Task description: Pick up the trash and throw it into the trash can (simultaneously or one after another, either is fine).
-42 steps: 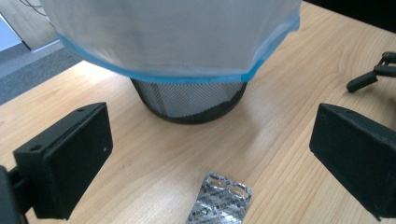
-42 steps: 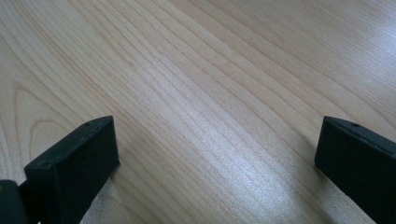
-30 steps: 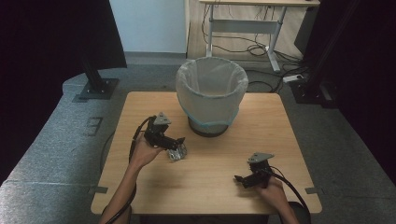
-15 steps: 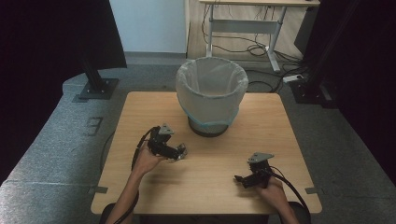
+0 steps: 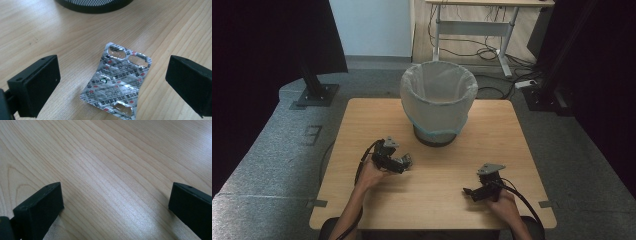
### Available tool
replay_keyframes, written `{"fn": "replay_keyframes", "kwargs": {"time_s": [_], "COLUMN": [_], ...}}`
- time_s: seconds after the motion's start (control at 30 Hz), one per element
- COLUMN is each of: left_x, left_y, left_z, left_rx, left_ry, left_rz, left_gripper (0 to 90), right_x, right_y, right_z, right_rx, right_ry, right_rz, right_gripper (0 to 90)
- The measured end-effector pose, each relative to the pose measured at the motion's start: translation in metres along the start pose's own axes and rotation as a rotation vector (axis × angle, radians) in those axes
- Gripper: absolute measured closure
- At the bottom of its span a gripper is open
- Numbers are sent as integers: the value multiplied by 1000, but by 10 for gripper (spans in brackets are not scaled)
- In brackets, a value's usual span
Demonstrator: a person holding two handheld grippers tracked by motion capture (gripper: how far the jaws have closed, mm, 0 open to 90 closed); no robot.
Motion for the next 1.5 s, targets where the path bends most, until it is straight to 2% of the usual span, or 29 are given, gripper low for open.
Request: {"fn": "replay_keyframes", "kwargs": {"time_s": [0.3, 0.5, 0.67, 0.8, 1.03, 1.5], "left_x": [-14, -23, -26, -27, -25, -21], "left_y": [-1, -3, -2, -1, -2, -2], "left_z": [10, 18, 22, 23, 22, 20], "left_rx": [-22, -33, -42, -28, -26, -9], "left_ry": [39, 79, 95, 76, 61, 49], "left_rz": [9, 2, -4, -5, -2, -17], "left_gripper": [0, 5, 26, 118, 218, 292], "right_x": [0, 0, 0, 0, 0, 0], "right_y": [0, 0, 0, 0, 0, 0], "right_z": [0, 0, 0, 0, 0, 0], "right_rx": [-1, 1, 1, 1, 2, 1], "right_ry": [1, 2, 1, 2, 3, 1], "right_rz": [-1, -1, 0, -1, -1, -1], "right_gripper": [0, 0, 0, 0, 0, 0]}}
Point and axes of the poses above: each handheld gripper's, and its own axes: x roughly backward along the jaws, z roughly out of its underside, y roughly to its left, the point moved 8 cm from there along -x, roughly forward along the jaws, and after that the axes turned 4 degrees about z, right-handed, at the moved point
